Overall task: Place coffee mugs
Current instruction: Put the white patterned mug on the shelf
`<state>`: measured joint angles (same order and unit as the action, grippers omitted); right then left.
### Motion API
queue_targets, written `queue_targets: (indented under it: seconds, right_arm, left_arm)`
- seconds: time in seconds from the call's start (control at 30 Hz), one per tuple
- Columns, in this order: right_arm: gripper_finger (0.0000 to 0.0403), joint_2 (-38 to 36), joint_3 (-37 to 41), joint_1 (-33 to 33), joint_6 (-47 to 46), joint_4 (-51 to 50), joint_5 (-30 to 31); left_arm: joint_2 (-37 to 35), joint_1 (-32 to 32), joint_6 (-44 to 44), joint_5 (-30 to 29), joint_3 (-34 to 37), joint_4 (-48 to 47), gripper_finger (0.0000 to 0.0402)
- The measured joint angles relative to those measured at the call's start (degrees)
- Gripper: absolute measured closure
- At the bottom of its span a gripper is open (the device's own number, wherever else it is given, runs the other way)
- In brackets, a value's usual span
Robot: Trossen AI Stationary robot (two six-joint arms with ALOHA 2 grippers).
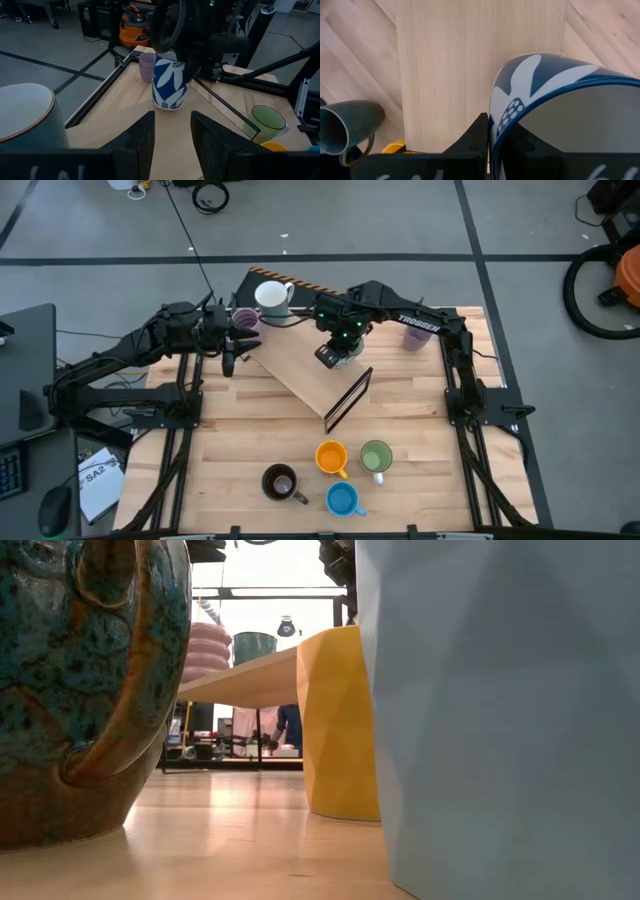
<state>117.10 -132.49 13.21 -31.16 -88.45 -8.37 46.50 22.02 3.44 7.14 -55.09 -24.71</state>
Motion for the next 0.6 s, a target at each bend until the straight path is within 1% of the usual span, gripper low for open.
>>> queue_targets:
  seconds: [0.3, 0.6]
  right_arm:
    - [0.0363, -0.04, 0.53, 0.11, -0.11, 1.16, -1.62]
    - [0.0337, 0.04, 0.62, 0.07, -1.68, 5.09, -3.24]
  left_arm:
    - [-0.02, 0.0, -0.04, -0.02, 0.0, 0.0, 0.0269]
    - [-0.02, 0.0, -0.09, -0.46, 0.0, 0.02, 0.0269]
